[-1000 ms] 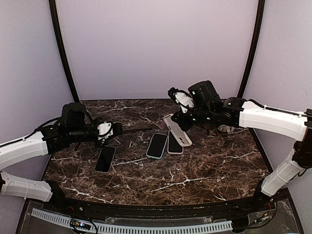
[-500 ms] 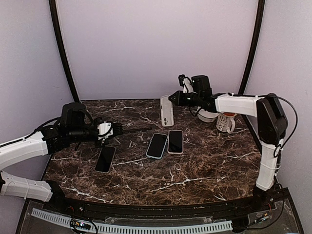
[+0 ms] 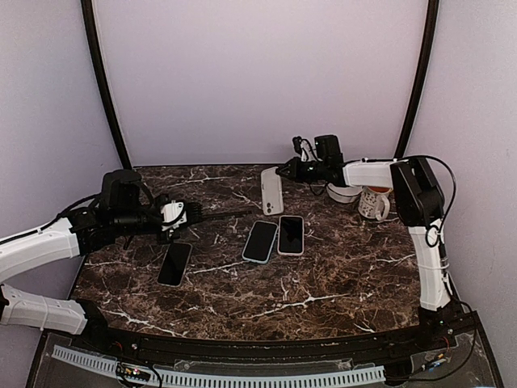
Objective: Take the phone out of the phone case
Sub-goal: Place the phone case at the center of the board.
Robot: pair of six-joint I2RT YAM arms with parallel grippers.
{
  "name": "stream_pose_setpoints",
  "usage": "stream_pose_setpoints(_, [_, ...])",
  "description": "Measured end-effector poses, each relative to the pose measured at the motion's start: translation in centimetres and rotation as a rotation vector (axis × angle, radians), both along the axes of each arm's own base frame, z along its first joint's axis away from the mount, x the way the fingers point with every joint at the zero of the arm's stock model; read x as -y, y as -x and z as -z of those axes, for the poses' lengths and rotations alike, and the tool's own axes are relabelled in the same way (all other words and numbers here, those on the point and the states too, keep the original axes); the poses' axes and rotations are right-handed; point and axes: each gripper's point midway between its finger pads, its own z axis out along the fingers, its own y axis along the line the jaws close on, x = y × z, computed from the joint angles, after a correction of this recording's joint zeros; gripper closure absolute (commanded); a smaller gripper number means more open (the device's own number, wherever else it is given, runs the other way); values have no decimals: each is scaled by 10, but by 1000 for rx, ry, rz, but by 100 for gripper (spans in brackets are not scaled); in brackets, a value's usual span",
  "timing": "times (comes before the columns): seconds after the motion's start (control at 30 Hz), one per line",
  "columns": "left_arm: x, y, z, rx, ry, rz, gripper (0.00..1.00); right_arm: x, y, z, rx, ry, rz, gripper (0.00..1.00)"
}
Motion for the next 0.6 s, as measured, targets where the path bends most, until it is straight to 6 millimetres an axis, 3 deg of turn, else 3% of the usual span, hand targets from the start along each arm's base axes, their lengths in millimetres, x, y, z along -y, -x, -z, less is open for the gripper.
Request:
stream_pose_setpoints(0.17, [-1, -1, 0, -3, 1, -2, 100, -1, -6, 11, -8, 19, -26, 96])
stream_pose_setpoints(0.3, [-1, -3, 4, -11, -4, -6, 100, 2, -9, 14, 1, 61, -32, 77])
stream_pose_setpoints(0.6, [-5, -13, 17, -75, -2, -51, 100, 12, -15, 17, 40, 188, -25, 51])
